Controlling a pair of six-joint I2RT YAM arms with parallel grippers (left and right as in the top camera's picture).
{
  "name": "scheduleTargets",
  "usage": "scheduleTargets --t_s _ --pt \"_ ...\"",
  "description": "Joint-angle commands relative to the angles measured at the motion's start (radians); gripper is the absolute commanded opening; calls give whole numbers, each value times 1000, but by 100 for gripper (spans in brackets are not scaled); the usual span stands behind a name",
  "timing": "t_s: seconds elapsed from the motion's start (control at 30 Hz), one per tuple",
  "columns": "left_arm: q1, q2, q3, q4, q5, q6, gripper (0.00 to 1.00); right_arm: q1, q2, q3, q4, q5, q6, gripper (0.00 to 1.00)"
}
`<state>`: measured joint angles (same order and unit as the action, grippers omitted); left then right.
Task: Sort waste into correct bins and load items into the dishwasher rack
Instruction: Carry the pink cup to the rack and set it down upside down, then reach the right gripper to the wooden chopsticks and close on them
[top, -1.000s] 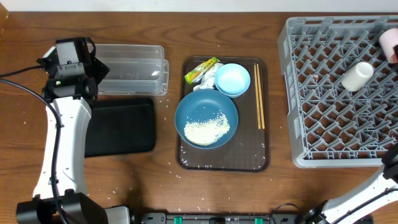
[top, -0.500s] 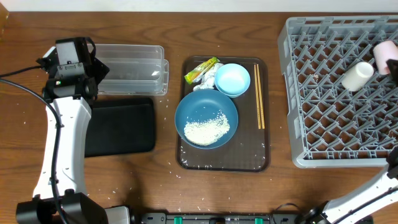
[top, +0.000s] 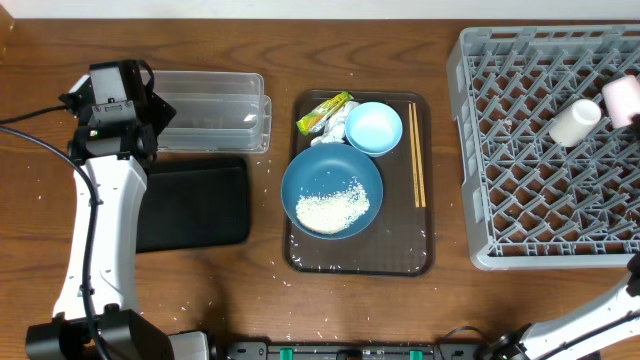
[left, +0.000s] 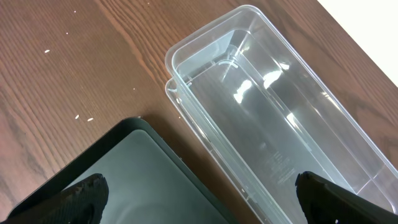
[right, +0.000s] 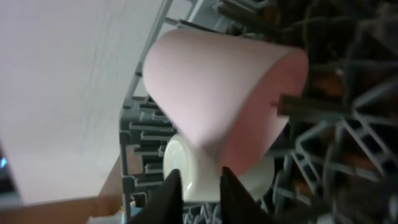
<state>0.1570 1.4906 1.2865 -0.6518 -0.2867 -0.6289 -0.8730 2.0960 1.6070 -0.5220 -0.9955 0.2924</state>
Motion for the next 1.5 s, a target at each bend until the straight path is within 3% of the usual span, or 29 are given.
scheduleTargets --t_s 0.0,0.17,0.43,0.73,0.8,1.0,1.1,1.3,1.47 --pt "5 8 -6 -3 -2 -5 99 -5 -144 1 -40 141 56 22" --pt "5 8 -6 -3 -2 -5 99 -2 -278 1 -111 268 70 25" --pt "5 8 -6 -3 -2 -5 99 45 -419 1 -126 271 74 25" --pt "5 8 -6 -3 -2 -5 99 295 -441 1 -145 140 19 27" --pt "5 8 -6 -3 -2 -5 99 377 -441 1 -181 218 -26 31" --pt "5 8 -6 -3 -2 -5 99 706 -398 -1 -275 739 -31 46" --pt "5 8 -6 -3 -2 -5 99 847 -339 -1 -291 891 -31 48" --pt "5 8 -6 -3 -2 -5 99 1035 -200 -1 -290 998 -16 47" --pt "5 8 -6 -3 -2 -5 99 1103 -126 -1 -313 999 -11 42"
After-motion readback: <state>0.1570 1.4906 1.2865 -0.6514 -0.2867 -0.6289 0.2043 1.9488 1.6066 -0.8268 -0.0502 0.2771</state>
